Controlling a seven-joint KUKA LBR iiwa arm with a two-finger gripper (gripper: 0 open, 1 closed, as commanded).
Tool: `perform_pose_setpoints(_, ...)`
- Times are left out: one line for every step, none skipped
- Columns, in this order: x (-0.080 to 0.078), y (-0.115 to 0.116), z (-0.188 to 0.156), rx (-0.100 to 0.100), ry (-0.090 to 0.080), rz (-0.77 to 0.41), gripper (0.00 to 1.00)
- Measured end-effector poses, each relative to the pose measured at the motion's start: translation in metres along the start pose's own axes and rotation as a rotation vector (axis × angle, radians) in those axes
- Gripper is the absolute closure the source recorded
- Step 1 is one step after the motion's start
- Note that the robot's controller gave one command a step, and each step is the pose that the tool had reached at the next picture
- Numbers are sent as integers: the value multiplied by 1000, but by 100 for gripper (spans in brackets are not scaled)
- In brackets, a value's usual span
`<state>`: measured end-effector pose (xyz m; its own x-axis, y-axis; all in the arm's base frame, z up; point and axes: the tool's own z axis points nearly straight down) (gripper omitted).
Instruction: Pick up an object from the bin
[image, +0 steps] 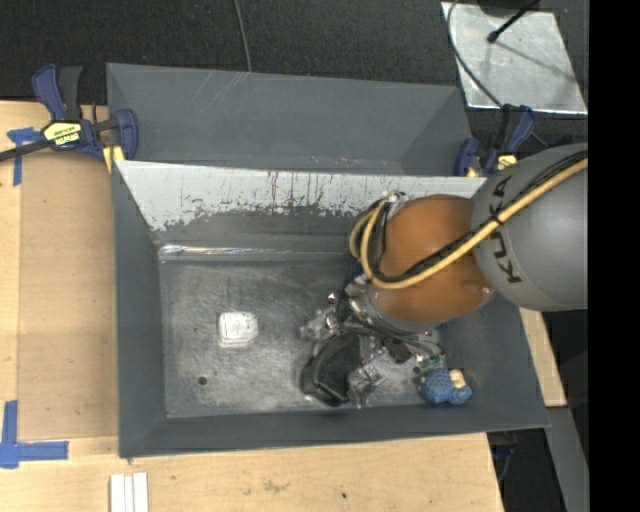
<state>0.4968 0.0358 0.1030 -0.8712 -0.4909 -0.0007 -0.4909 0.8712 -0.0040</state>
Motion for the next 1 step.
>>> perform_pose_setpoints(-12, -22, -2, -2, -5, -479, 0)
